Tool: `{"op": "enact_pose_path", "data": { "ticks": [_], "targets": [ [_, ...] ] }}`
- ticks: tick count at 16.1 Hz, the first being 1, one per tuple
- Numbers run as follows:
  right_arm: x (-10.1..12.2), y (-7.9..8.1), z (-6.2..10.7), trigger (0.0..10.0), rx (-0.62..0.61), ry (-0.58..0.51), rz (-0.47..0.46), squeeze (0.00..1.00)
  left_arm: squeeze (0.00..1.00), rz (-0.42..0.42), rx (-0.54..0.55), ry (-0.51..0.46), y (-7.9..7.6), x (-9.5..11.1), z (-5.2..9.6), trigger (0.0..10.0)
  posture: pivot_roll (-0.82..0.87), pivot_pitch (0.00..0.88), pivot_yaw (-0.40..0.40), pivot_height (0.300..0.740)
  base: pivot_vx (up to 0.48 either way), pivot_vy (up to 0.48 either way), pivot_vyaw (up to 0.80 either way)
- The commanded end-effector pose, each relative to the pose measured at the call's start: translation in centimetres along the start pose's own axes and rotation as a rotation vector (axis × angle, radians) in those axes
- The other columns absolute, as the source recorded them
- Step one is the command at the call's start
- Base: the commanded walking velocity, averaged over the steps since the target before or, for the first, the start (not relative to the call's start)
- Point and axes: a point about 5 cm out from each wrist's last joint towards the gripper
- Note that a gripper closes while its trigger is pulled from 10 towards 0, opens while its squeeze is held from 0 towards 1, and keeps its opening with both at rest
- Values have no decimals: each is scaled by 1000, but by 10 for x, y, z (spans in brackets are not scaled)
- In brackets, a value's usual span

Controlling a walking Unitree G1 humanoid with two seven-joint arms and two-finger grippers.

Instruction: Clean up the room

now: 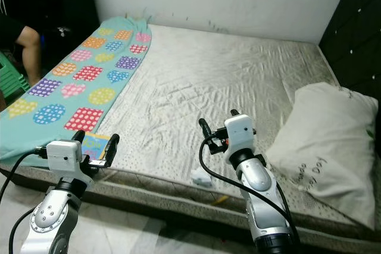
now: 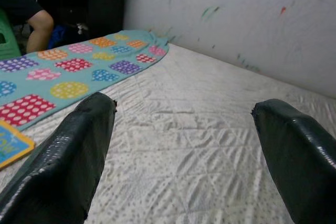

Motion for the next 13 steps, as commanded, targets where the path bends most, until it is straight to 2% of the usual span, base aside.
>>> {"op": "enact_pose_path", "data": {
  "ticks": [1,10,13],
  "targets": [
    [2,-2,-3,10000,-9,-4,-1,0,0,-10,-13,-7,0,3,-1,10000,18,29,-40,740,319,0,0],
    [1,-2,-2,10000,-8,-1,1,0,0,-12,-14,-2,0,2,-1,10000,20,23,-39,740,311,0,0],
    [0,-4,-2,10000,-9,0,5,0,0,-1,27,-1,3,1,-1,10000,21,18,-37,740,0,0,0]
  ]
}}
Point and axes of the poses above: a point about 5 cm out from each wrist's last joint towards the gripper, its own z axis pointing back from the gripper into the wrist, its own x axis along the axis of the wrist's last joint, y = z × x, and after that the axes turned 11 degrees about z, right-handed
